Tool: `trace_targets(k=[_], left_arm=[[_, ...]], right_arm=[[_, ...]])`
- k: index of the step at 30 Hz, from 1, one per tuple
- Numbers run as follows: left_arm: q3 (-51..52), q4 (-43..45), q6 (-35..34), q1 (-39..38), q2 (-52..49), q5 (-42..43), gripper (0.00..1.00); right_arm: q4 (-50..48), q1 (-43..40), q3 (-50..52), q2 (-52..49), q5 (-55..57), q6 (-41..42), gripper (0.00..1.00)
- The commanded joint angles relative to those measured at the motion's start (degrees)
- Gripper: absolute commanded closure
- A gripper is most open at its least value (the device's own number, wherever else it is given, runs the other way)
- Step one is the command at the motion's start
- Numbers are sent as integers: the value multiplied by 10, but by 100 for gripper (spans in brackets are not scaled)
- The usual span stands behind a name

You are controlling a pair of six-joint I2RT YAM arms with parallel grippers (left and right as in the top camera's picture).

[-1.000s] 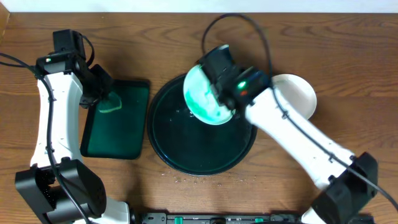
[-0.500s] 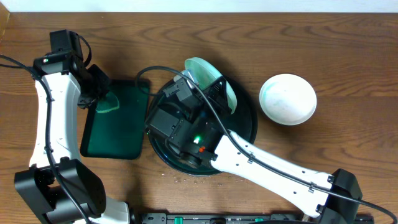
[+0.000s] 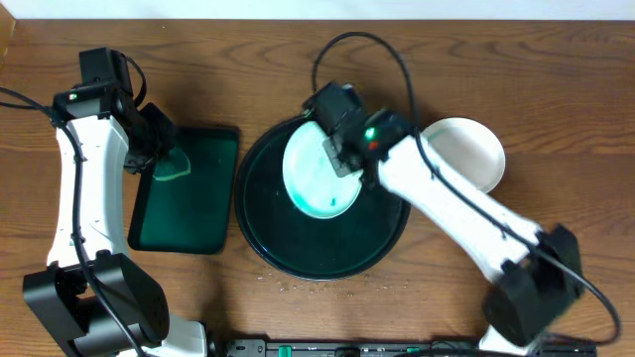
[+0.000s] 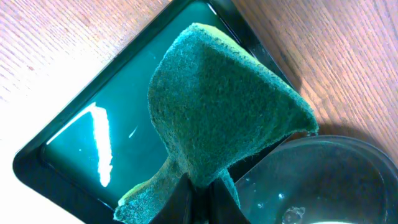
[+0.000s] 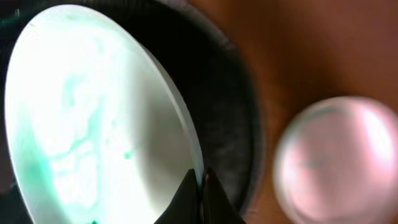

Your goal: Clean dirty plates on tray and stack at the side

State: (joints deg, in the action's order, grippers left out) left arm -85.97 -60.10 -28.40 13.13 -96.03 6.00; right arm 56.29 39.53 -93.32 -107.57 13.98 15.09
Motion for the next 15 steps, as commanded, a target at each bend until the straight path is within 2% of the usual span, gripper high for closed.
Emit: trace_targets(k=[1,2,4,5,6,8,10,12,13,15], left_arm=[[3,-9,10,3,-2,-7,93],[3,-12,10,3,-2,-7,93],[3,-12,10,3,-2,-7,93],[3,-13,10,3,-2,-7,93],[3,-14,10,3,-2,-7,93],[3,-16,10,3,-2,-7,93],[3,-16,10,3,-2,-7,93],[3,-16,10,3,-2,-7,92],[3,-16,10,3,-2,-7,93],[3,-16,9,3,-2,-7,93]], right_arm=[[-5,-29,-2,-73,-224,16,99],[-9,-34,-2,-109,-272,16,99],[-11,-34,-2,-138,-299,15,99],[-10,-35,-2,-143,-299,3,91],[-10,-37,-2,-142,-299,-25,76],[-3,-43,-11,-138,-299,-81,57],[3,-52,-27,-137,-296,-158,46],[-13,-61,-34,-137,-284,-223,42],[-28,-65,-34,-137,-287,-292,44],[-50,-65,-34,-142,-293,-378,46]])
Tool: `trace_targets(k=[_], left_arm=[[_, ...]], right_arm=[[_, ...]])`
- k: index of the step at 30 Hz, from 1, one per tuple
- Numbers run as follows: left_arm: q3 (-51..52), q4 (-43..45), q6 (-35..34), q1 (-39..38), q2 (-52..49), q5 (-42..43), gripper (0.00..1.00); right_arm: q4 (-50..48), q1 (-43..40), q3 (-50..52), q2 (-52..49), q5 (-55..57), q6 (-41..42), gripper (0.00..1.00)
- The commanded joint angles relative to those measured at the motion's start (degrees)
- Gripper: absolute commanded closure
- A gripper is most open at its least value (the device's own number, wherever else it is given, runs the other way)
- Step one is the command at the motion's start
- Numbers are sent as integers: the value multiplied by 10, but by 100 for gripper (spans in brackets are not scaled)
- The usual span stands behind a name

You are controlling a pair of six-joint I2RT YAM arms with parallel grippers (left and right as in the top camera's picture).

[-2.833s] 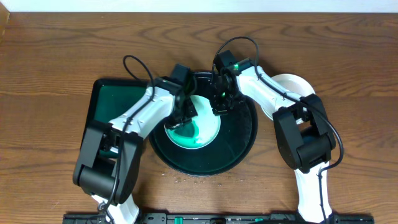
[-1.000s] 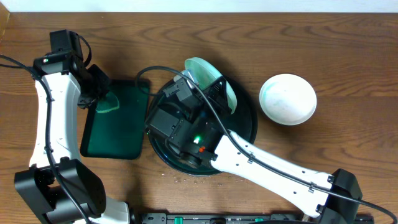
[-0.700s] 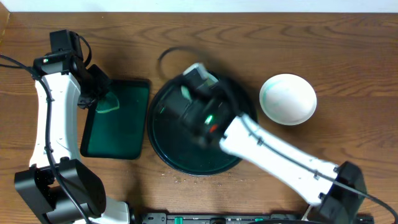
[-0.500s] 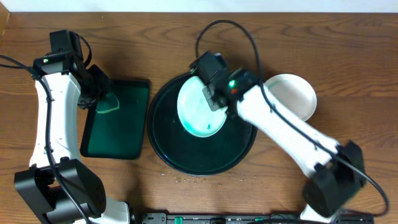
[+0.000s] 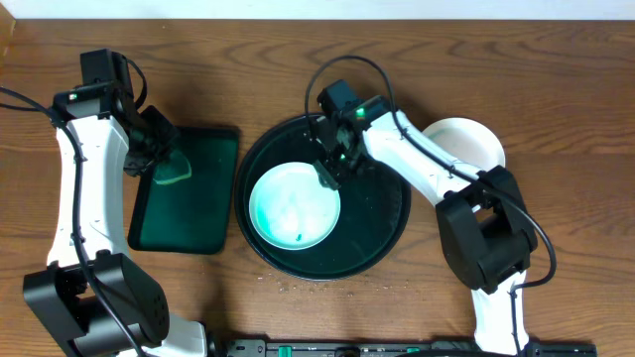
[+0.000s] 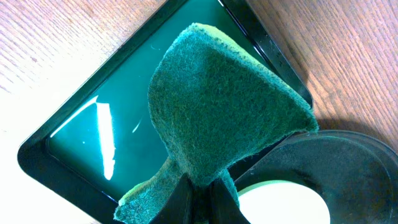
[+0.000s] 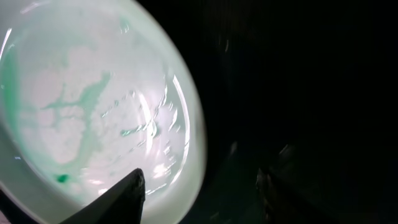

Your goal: Clean dirty plates on tray and stack at the side

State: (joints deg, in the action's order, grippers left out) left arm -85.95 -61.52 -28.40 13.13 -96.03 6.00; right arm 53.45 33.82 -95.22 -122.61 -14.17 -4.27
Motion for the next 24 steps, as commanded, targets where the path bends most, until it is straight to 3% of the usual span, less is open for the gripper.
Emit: trace_targets(k=[1,5,13,20,24], left_arm=[[3,-2,10,3,-2,-7,93],[3,-2,10,3,-2,-7,93],[3,-1,10,3,-2,-7,93],[3,5,9,3,-2,-7,93],[3,5,9,3,-2,-7,93]], right_arm=[[-45,-3,-15,2,-3,-202,46],[-105,7,-16,-12,-14,-196,44],[-121,16,-15,-41,-45,-163,51],[-133,16,-21,-64,-41,-137,50],[-126,23,-34,-79,-34,-137,57]])
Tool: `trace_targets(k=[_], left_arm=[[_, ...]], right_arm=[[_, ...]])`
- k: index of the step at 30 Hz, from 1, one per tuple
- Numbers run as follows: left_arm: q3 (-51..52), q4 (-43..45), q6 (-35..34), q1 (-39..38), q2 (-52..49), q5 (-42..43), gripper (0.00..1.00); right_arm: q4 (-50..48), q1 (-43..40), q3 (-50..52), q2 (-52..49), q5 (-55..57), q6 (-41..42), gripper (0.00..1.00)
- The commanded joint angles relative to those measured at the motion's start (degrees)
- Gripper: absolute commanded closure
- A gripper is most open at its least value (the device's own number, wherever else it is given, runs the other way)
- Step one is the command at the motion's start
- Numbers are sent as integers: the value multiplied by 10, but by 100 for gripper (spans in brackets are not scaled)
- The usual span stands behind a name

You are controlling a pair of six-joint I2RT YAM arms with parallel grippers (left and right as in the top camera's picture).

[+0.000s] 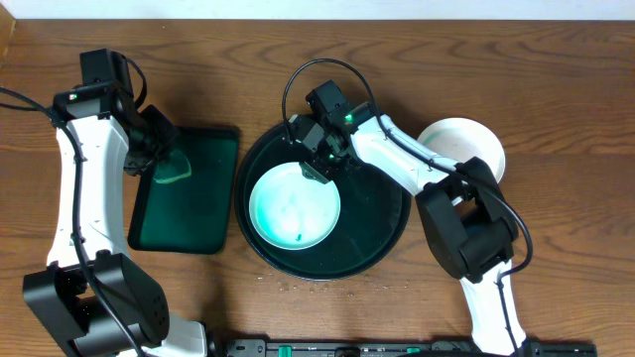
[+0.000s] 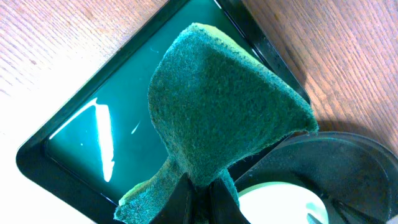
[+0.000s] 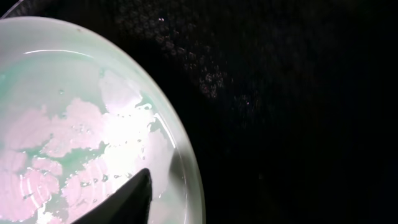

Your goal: Clean dirty plates on tray and stack at the side

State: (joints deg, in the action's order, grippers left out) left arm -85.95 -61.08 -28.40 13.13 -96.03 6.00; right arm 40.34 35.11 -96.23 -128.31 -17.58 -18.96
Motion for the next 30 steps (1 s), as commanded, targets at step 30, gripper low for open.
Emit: trace_targets(k=[30], left_arm=[[13,-4,9,-21,-2,-7,93]], right_arm=[[244,-2,-103,-10,188,444,62]])
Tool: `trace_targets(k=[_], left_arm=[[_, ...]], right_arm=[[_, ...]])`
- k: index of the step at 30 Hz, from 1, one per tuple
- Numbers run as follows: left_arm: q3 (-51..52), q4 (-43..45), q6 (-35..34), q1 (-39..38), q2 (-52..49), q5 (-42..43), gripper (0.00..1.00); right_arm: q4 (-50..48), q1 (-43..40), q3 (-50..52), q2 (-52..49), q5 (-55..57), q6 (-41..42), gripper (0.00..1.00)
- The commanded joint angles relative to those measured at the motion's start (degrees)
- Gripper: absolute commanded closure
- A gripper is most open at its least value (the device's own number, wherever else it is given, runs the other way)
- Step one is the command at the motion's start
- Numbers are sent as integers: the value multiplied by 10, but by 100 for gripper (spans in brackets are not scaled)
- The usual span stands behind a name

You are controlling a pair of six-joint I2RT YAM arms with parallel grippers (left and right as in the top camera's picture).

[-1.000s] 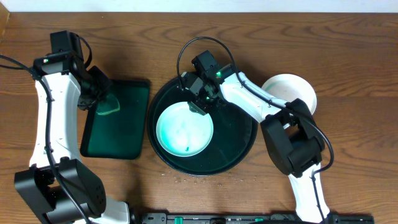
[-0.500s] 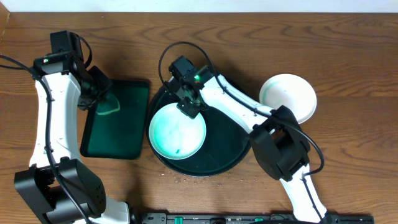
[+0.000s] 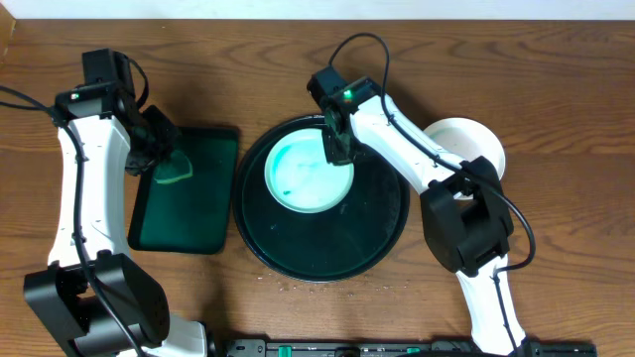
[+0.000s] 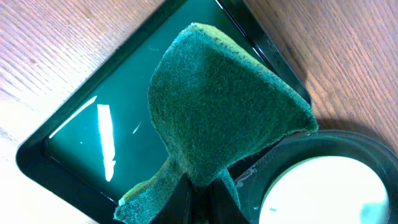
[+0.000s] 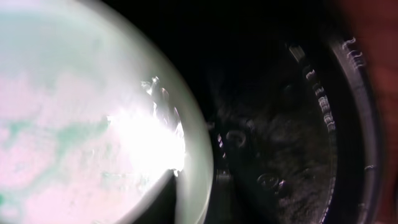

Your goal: Clean dirty plates on tray and stack at the side

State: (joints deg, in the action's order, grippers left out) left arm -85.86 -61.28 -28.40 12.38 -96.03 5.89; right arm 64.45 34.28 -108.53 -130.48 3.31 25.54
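Note:
A white plate (image 3: 301, 180) smeared with green lies in the back half of the round black tray (image 3: 377, 230). My right gripper (image 3: 335, 151) sits at the plate's right edge. In the right wrist view the gripper (image 5: 194, 186) is shut on the rim of the plate (image 5: 74, 124), one finger on each side. My left gripper (image 3: 159, 149) hangs over the rectangular green tray (image 3: 189, 213), shut on a green sponge (image 4: 224, 106) that hides most of its fingers.
A clean white plate (image 3: 474, 151) lies on the wooden table right of the round tray. The right arm's black cable (image 3: 367, 45) loops above the tray's back edge. The two trays stand side by side, almost touching.
The right gripper, which was open at the plate's upper edge, is now shut on its rim. The plate has moved from the tray's front left to its back. The left arm is unchanged.
At first my right gripper held the smeared plate tilted above the round tray. Then the plate lay flat at the tray's front left and the gripper was open beside it. Now the gripper grips the rim again farther back. The left gripper has held the sponge throughout.

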Motion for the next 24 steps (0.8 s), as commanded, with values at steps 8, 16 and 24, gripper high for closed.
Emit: trace_targets(k=[8,16,24], left_arm=[[16,-2,-6,-68,-2,26,93],[31,28,-60,-157,-2,18,93],[69,75,-95,-214,-14,9,93]], right_arm=[[-35,-33,23,10,-90,-61,51],[-55,-66,26,-6,-126,-68,91],[-55,-66,31,-38,-169,-54,99]])
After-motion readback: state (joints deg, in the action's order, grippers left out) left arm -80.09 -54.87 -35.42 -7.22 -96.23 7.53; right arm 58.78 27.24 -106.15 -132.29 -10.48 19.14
